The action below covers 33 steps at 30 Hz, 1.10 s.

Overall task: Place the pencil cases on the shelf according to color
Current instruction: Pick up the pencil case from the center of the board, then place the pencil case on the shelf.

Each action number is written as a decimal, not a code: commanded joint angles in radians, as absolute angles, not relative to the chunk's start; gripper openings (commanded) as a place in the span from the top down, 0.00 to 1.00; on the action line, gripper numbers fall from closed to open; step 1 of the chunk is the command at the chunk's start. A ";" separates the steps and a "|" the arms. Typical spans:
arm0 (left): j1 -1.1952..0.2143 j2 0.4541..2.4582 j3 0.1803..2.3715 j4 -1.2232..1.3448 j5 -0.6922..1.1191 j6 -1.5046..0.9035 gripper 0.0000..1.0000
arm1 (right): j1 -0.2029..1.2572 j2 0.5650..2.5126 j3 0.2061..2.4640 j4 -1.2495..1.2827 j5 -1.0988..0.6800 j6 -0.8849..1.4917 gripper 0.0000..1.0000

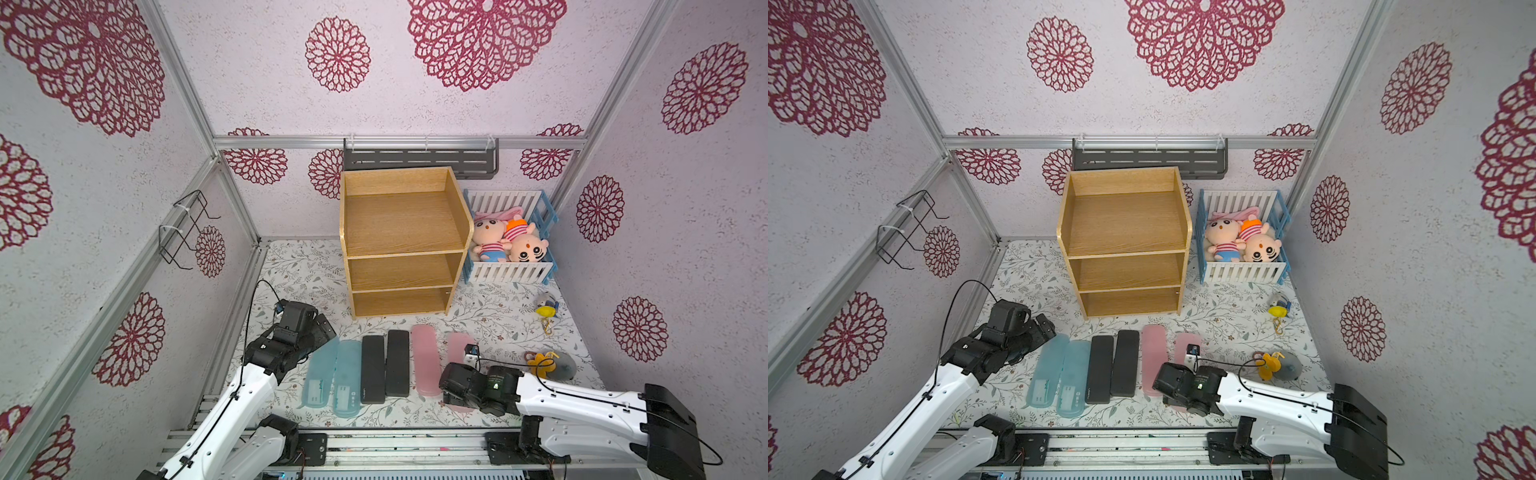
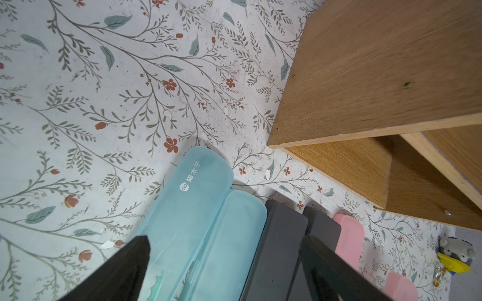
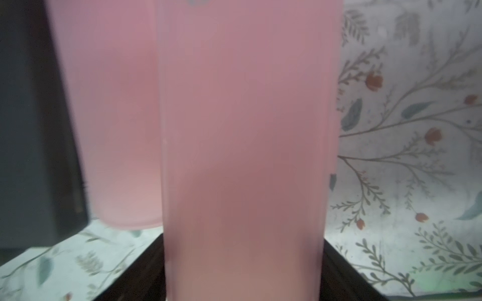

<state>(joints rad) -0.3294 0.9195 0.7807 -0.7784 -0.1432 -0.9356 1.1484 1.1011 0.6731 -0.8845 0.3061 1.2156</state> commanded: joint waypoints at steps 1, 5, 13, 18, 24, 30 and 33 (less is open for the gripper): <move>-0.339 0.892 0.839 -0.794 -0.132 -0.928 0.03 | 1.191 1.086 0.811 -0.921 0.389 1.134 0.37; -0.339 0.871 0.894 -0.790 -0.098 -0.918 0.03 | 1.235 1.124 0.961 -0.898 0.409 1.027 0.37; -0.337 0.897 1.032 -0.828 -0.063 -0.893 0.03 | 1.232 1.167 1.272 -0.861 0.486 0.786 0.40; -0.338 0.911 1.064 -0.803 -0.037 -0.912 0.03 | 1.103 1.238 1.484 -0.860 0.443 0.598 0.40; -0.340 0.936 1.068 -0.734 0.017 -0.931 0.03 | 0.895 1.436 1.787 -0.925 0.386 0.418 0.39; -0.342 0.981 1.084 -0.708 0.041 -0.933 0.03 | 0.739 1.680 2.104 -1.001 0.344 0.332 0.40; -0.343 0.987 1.079 -0.692 0.050 -0.934 0.03 | 0.685 1.794 2.248 -1.060 0.344 0.317 0.40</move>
<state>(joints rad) -0.3325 0.9836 1.0653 -0.7353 0.0269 -0.9325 0.7273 1.7527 2.1418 -1.0000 0.3550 0.3824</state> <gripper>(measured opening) 0.971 0.804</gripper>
